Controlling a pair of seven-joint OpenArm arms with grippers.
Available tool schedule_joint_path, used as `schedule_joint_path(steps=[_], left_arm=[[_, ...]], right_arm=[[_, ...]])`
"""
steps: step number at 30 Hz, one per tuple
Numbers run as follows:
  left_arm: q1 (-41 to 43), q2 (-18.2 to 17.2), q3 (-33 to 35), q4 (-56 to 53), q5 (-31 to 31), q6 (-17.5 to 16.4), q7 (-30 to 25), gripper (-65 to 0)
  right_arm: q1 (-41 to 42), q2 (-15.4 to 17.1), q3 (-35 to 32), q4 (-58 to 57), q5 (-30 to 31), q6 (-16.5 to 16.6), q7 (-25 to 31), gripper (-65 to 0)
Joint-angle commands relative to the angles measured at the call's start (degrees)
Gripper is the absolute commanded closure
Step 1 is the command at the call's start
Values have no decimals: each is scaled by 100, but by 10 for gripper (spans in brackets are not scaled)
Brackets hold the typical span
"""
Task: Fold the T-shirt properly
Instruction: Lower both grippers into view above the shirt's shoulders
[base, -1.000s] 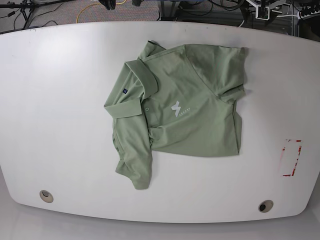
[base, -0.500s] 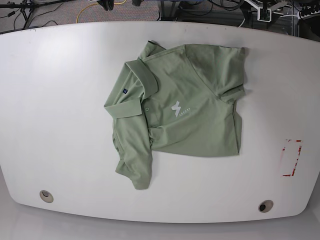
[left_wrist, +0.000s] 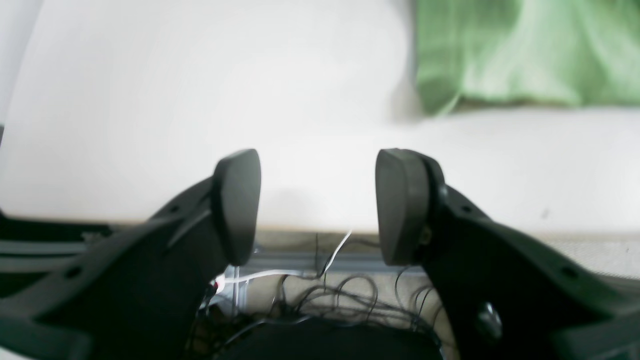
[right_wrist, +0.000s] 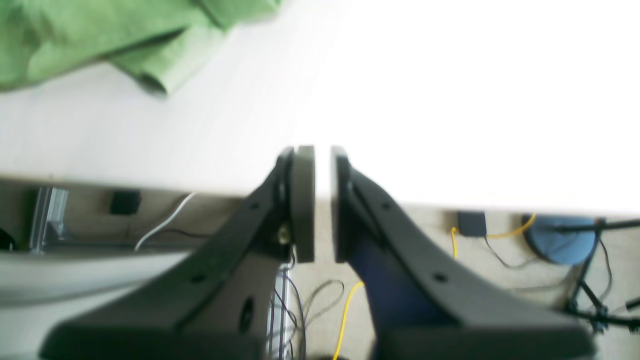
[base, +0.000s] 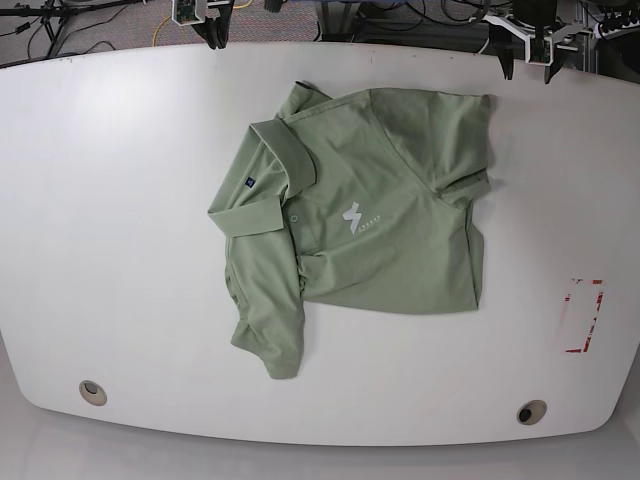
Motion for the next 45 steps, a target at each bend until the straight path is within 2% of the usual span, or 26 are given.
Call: schedule_joint_path(steps=[1, 27, 35, 45], left_arm=[[44, 1, 0, 155, -25, 16, -99, -336], [-547, -22, 33, 143, -28, 23, -142, -335], [-750, -11, 14, 117, -36, 17, -145, -336], [-990, -15, 25, 91, -25, 4, -138, -343]], right_arm=[[59, 46, 13, 115, 25, 20, 144, -47], [1085, 32, -183, 118, 30, -47, -195, -54], [1461, 43, -334, 123, 14, -83, -473, -101], [2016, 82, -338, 103, 18, -111, -1343, -190]])
